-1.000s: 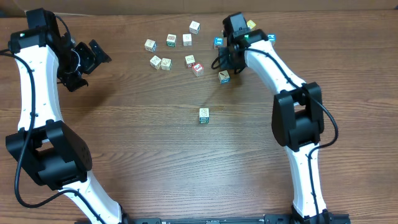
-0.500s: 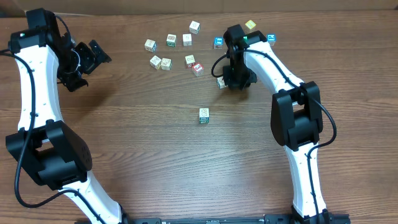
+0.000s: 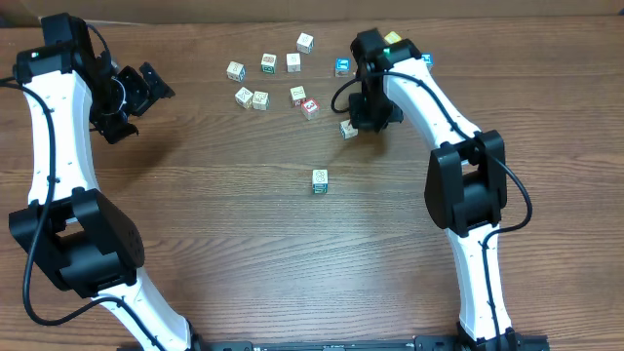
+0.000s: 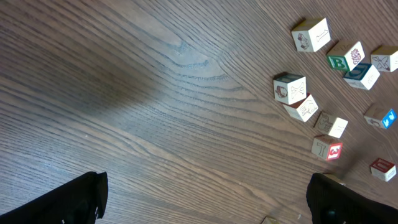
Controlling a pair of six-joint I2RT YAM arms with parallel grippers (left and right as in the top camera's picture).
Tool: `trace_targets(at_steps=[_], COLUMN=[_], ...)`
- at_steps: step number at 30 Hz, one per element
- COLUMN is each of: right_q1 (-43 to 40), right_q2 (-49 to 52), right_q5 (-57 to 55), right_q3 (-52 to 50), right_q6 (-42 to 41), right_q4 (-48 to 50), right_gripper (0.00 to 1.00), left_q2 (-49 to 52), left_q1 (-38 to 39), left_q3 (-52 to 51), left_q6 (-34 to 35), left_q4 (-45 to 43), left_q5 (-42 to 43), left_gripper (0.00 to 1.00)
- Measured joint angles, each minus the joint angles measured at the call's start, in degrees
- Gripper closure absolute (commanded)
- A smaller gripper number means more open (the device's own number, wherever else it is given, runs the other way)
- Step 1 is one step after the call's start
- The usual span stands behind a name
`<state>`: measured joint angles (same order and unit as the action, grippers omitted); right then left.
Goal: Form a tower
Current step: 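Move the right gripper right toward the B block, then lower the right gripper onto the B block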
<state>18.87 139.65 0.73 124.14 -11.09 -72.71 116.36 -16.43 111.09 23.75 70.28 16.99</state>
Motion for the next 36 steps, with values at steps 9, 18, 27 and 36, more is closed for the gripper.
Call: trace_targets(at_steps=[9, 18, 27, 36], right_q1=[0.0, 0.0, 0.0, 0.0], right_q2=[-0.3, -0.3, -0.3, -0.3], right_q5=[2.2, 4.5, 5.0, 4.8], right_q3=[0.0, 0.0, 0.0, 0.0], right_q6=[-0.5, -0.7, -0.7, -0.7], right_q4=[1.2, 1.6, 2.7, 2.7], right_gripper=[0.96, 0.96, 0.97, 0.96], left_q2=[0.0, 0.0, 0.0, 0.0], left_q1=[0.0, 0.0, 0.0, 0.0], left_q3=[0.0, 0.0, 0.0, 0.0], left_q6=[0.0, 0.0, 0.0, 0.0], left_q4=[0.0, 0.0, 0.0, 0.0], left_q5=[0.0, 0.0, 0.0, 0.0], left_gripper=[0.01, 0.00, 0.00, 0.00])
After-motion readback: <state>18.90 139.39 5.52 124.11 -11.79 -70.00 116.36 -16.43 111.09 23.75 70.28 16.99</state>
